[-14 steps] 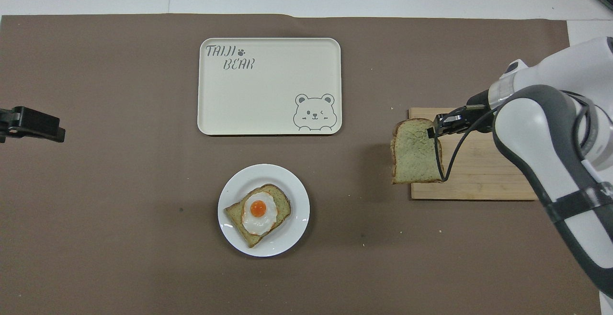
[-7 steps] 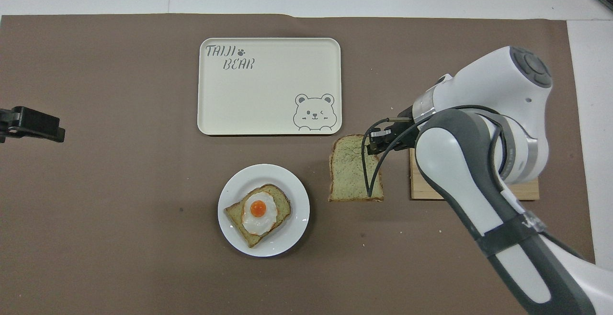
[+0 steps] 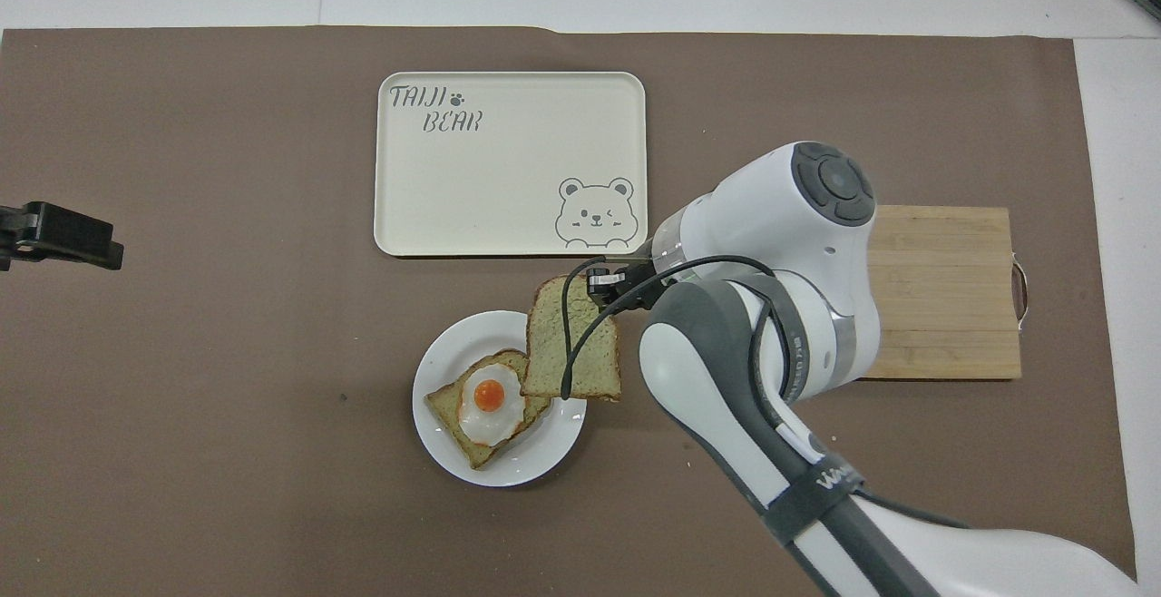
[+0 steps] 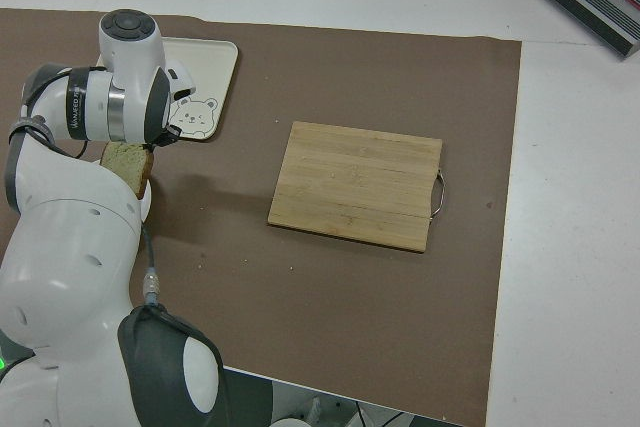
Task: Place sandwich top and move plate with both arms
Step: 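Lift the bread slice with the right gripper toward the egg plate, then lower the bread onto the egg toast and open the right gripper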
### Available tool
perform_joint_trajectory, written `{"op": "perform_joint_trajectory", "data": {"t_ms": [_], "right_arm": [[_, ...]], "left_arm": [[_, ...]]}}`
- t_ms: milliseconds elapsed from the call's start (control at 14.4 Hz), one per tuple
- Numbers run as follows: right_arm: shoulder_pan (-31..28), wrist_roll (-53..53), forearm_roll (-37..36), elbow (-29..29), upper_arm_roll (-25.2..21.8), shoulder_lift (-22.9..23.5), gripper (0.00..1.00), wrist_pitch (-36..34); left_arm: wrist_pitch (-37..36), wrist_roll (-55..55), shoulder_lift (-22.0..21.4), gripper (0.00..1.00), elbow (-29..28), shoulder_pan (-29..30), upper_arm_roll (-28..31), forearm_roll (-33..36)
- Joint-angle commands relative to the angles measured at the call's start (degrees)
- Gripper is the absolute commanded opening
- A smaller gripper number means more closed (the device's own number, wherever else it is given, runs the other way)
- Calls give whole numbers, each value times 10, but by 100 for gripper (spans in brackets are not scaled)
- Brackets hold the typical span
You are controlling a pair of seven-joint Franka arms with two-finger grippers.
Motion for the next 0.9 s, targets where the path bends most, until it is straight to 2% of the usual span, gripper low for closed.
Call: {"op": "perform_joint_trajectory", "data": {"t_ms": [0,208,556,834], "right_arm": [[22,3,15,-4,-2,17,0,36],[57,3,15,-4,-2,32,0,66],[99,-3,15,-14,-2,33,0,69],[115,-9,12,-29,-2,34,0,97]], "left_arm": [[-4,6,-11,100,-9,6,-3,2],[-4,6,-12,100,-9,6,-3,2],[-4,5,-11,100,-9,6,-3,2],[-4,6,-11,100,-9,6,-3,2]]}}
